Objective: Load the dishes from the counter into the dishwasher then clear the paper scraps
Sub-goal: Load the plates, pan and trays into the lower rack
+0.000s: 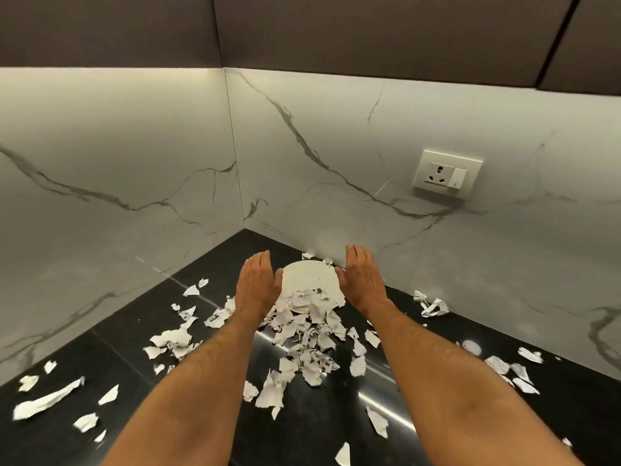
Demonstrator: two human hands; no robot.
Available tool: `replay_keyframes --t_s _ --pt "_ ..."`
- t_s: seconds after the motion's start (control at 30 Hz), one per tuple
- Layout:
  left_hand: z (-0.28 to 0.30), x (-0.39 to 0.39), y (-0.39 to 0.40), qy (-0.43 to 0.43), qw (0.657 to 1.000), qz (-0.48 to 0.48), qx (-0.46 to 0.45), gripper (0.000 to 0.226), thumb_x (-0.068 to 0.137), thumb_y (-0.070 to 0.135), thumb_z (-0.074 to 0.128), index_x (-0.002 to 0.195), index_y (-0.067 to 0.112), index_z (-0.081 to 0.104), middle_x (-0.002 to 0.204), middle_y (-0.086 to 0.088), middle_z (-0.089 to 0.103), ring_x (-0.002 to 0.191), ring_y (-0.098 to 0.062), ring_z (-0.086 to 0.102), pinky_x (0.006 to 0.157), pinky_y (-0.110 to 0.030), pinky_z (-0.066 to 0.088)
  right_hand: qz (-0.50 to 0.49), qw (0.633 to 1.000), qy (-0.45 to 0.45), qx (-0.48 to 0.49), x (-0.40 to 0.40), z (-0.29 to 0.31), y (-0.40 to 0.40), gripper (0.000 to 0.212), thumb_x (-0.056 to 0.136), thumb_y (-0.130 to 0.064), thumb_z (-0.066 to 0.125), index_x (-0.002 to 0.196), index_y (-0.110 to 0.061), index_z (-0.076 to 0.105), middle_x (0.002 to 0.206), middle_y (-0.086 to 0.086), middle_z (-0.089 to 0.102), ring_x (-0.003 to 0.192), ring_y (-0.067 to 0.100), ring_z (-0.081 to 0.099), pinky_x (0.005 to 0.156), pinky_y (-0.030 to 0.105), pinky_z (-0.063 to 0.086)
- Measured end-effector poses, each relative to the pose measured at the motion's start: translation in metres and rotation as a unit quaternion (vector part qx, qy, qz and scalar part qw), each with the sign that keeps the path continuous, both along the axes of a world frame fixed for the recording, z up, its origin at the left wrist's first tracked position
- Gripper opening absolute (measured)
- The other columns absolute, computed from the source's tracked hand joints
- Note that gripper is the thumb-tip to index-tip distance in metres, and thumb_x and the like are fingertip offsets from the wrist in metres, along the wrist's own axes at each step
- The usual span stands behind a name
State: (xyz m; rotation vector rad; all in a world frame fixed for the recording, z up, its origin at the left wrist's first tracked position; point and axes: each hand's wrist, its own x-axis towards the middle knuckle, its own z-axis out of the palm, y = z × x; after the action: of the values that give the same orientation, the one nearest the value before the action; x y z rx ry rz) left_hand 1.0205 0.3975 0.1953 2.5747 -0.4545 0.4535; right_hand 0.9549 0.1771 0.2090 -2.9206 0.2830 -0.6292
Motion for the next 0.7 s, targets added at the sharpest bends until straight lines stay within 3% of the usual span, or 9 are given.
replay_keyframes --t_s 0.4,0.53,0.7 --pt "-0.057 0.101 -0.028 0.121 0.992 0.019 -0.024 0.053 0.103 0.034 0.053 0.146 0.006 0.042 0.147 -0.012 0.049 0.137 -0.027 0.044 0.116 -0.039 0.036 -0.019 0.995 0.097 0.027 0.086 -0.06 -0.019 0.041 0.104 -0.033 0.053 0.136 -0.007 0.047 0.129 0.009 0.052 0.119 0.024 0.046 0.106 0.035 0.042" --pt "-0.085 0.129 -0.038 0.176 0.984 0.027 0.008 0.038 0.104 0.032 0.049 0.13 0.005 0.053 0.129 -0.012 0.058 0.121 -0.027 0.053 0.103 -0.037 0.044 -0.055 0.981 0.183 0.042 0.106 -0.083 -0.027 0.041 0.107 -0.031 0.046 0.137 -0.003 0.05 0.133 0.015 0.055 0.125 0.029 0.049 0.109 0.035 0.035" --pt "-0.096 0.16 -0.051 0.242 0.968 0.045 0.056 0.029 0.103 0.026 0.048 0.108 0.002 0.064 0.113 -0.017 0.067 0.104 -0.033 0.063 0.09 -0.04 0.05 -0.11 0.966 0.222 0.067 0.127 -0.107 -0.031 0.035 0.108 -0.029 0.043 0.126 -0.002 0.059 0.128 0.017 0.061 0.122 0.032 0.055 0.103 0.038 0.039"
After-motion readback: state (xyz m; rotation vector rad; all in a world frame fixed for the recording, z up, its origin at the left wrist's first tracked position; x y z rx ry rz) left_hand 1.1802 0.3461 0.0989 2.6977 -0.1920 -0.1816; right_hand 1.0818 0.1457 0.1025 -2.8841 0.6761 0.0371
